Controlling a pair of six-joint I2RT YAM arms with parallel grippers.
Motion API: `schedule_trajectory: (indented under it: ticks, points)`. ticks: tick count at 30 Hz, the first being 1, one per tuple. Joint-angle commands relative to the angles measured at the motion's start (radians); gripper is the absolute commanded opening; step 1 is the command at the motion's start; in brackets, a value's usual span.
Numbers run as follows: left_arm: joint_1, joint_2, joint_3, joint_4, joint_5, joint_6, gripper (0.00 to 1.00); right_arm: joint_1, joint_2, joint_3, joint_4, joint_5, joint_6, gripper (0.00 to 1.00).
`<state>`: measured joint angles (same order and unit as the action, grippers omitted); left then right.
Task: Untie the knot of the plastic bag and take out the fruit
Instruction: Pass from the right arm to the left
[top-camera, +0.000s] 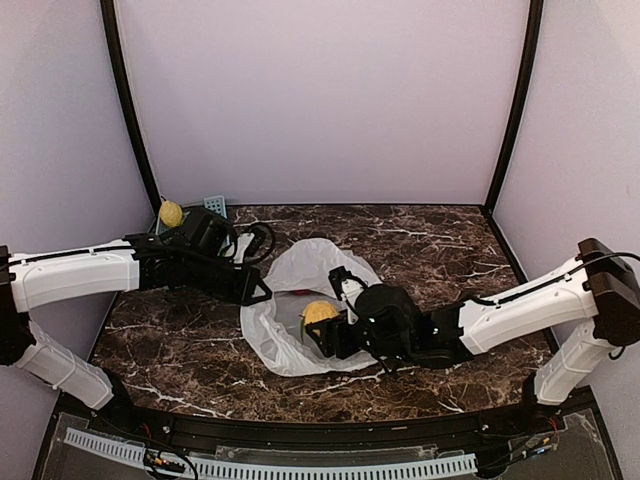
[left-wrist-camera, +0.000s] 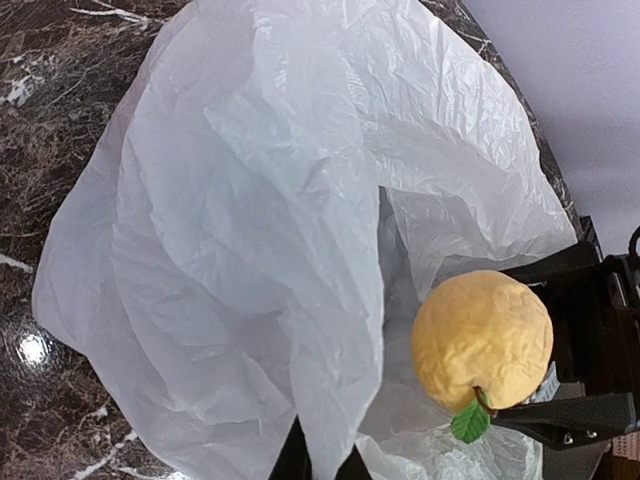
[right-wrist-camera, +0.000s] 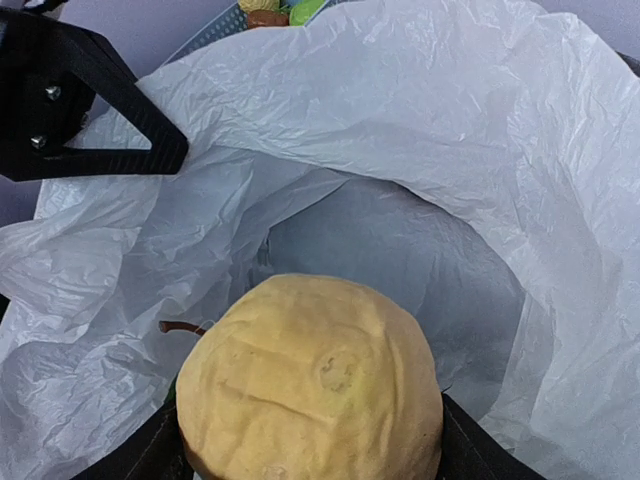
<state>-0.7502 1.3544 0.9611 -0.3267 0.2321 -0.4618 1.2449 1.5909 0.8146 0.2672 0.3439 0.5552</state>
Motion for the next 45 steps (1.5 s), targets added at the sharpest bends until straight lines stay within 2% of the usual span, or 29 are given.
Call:
schedule_trajectory:
  ticks: [1,2,3,4,5,6,8,10,13,16,20,25,38,45]
  points:
    - [-0.004,-0.026,0.001,0.034,-0.035,-0.013,0.08,0.029,-0.099,0.000,-0.014,0.059,0.007,0.49]
    - [-0.004,-0.042,-0.002,0.042,-0.041,-0.013,0.19,0.032,-0.118,-0.001,-0.013,0.065,0.004,0.49]
    - [-0.004,-0.051,-0.003,0.044,-0.053,-0.013,0.26,0.032,-0.137,-0.005,-0.006,0.069,0.001,0.49]
    - [-0.004,-0.072,0.001,0.042,-0.059,-0.009,0.43,0.033,-0.158,-0.010,0.005,0.072,-0.005,0.49]
    - [-0.004,-0.083,0.005,0.036,-0.075,-0.005,0.51,0.032,-0.175,-0.016,0.023,0.071,-0.015,0.49]
    - [-0.003,-0.106,0.014,0.018,-0.085,0.003,0.63,0.032,-0.193,-0.025,0.044,0.068,-0.026,0.49]
    - [-0.004,-0.152,0.034,-0.019,-0.119,0.016,0.74,0.033,-0.218,-0.036,0.081,0.066,-0.050,0.49]
    - [-0.004,-0.196,0.059,-0.048,-0.129,0.038,0.80,0.033,-0.232,-0.035,0.111,0.053,-0.083,0.49]
    - [-0.004,-0.254,0.109,-0.084,-0.085,0.048,0.84,0.034,-0.244,-0.015,0.134,0.019,-0.130,0.49]
    - [-0.005,-0.263,0.148,-0.089,0.051,0.024,0.85,0.034,-0.241,0.015,0.149,-0.027,-0.181,0.49]
    - [-0.004,-0.249,0.156,-0.029,0.208,-0.058,0.86,0.046,-0.212,0.076,0.139,-0.056,-0.272,0.49]
    - [-0.006,-0.220,0.113,0.100,0.327,-0.154,0.90,0.070,-0.158,0.166,0.110,-0.058,-0.362,0.49]
    - [-0.032,-0.163,0.065,0.219,0.417,-0.237,0.94,0.083,-0.079,0.251,0.113,-0.068,-0.419,0.50]
    - [-0.038,-0.163,0.030,0.234,0.420,-0.268,0.92,0.085,-0.079,0.254,0.105,-0.070,-0.425,0.50]
